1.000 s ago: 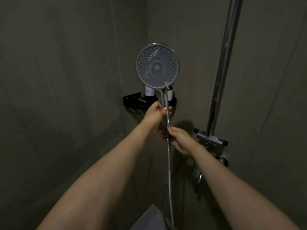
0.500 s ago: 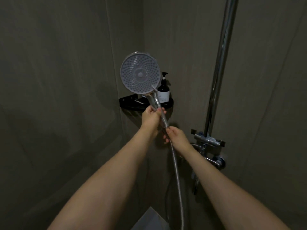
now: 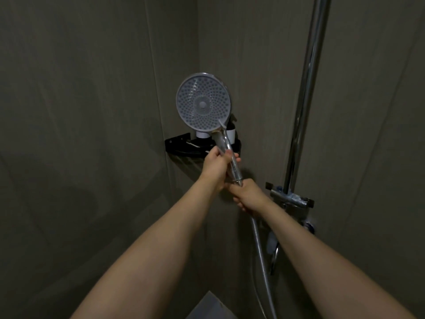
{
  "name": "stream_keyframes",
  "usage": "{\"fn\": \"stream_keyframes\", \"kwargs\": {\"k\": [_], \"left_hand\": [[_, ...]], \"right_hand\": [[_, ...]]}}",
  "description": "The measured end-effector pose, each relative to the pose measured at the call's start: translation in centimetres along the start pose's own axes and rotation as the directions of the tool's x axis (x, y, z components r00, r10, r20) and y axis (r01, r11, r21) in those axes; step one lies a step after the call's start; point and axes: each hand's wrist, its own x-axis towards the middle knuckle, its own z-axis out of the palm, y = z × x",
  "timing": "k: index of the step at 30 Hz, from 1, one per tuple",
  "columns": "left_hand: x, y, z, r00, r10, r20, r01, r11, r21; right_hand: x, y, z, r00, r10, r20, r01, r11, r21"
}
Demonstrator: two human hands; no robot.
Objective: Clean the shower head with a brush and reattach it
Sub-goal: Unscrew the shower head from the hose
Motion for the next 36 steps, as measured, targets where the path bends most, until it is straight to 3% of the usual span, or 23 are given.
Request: {"fn": "stream_keyframes", "kwargs": {"k": [4,6,7,9,12,15,17,19,21,23,25,26,28,30,32,36], "left_hand": [[-0.2,-0.1,1.0,0.995,0.055,-0.078,-0.052,0.997,0.050],[-0.1,-0.2,1.1,0.988,0.091,-0.122,-0.082,0.994,0.079],[0.0,-0.2,1.0,0.987,0.092,-0.128,-0.082,0.993,0.080],[0.2,-0.3,0.4,0.994,0.054,-0.094,-0.050,0.997,0.051],[-0.1,-0.4,-0.2,0.999,-0.020,0.031,0.020,0.999,-0.028],[-0.5,-0.5,0.0,0.997,-0.022,0.078,0.022,1.000,-0.001],[-0.5,-0.3,0.2,0.999,0.013,0.046,-0.017,0.997,0.079],[-0.4,-0.1,0.4,0.998,0.054,-0.011,-0.053,0.994,0.091],[-0.5,0.1,0.8,0.994,0.072,-0.081,-0.066,0.995,0.077],[-0.6,0.0,0.9,0.987,0.072,-0.140,-0.064,0.996,0.061],[-0.6,0.0,0.6,0.984,0.102,-0.147,-0.095,0.994,0.055],[-0.5,0.0,0.3,0.984,0.115,-0.140,-0.108,0.993,0.057],[-0.3,0.0,-0.3,0.985,0.124,-0.119,-0.116,0.991,0.069],[-0.2,-0.1,-0.7,0.986,0.128,-0.110,-0.120,0.990,0.076],[-0.1,-0.2,-0.9,0.986,0.127,-0.108,-0.120,0.990,0.070],[0.0,-0.3,-0.7,0.984,0.139,-0.114,-0.135,0.990,0.043]], "right_hand": [[0.8,0.5,0.6,0.940,-0.062,-0.337,-0.037,0.959,-0.280],[0.8,0.5,1.1,0.926,-0.067,-0.371,-0.064,0.941,-0.332],[0.9,0.6,1.0,0.950,-0.047,-0.310,-0.048,0.956,-0.291],[0.7,0.5,0.1,0.999,0.023,-0.047,-0.026,0.998,-0.062],[0.4,0.6,-2.1,0.940,0.079,0.332,-0.187,0.933,0.307],[0.2,0.6,-2.3,0.907,0.146,0.395,-0.276,0.914,0.298],[0.5,0.6,-1.4,0.946,0.174,0.273,-0.242,0.940,0.240],[0.8,0.3,-0.2,0.988,0.154,0.011,-0.154,0.983,0.099],[1.2,0.4,0.6,0.945,0.046,-0.323,-0.097,0.985,-0.142],[1.1,0.3,1.1,0.902,-0.058,-0.428,-0.082,0.950,-0.302],[0.9,0.2,0.9,0.970,-0.060,-0.234,0.002,0.971,-0.238],[0.7,0.2,0.7,0.995,-0.048,-0.090,0.038,0.993,-0.113],[0.1,0.1,-0.2,0.991,-0.002,0.133,-0.030,0.972,0.235],[-0.1,0.2,-1.0,0.976,0.024,0.216,-0.111,0.908,0.403],[0.2,0.6,-1.3,0.980,0.007,0.197,-0.073,0.941,0.330],[1.1,0.8,-0.6,0.999,-0.043,0.028,0.042,0.998,0.047]]}}
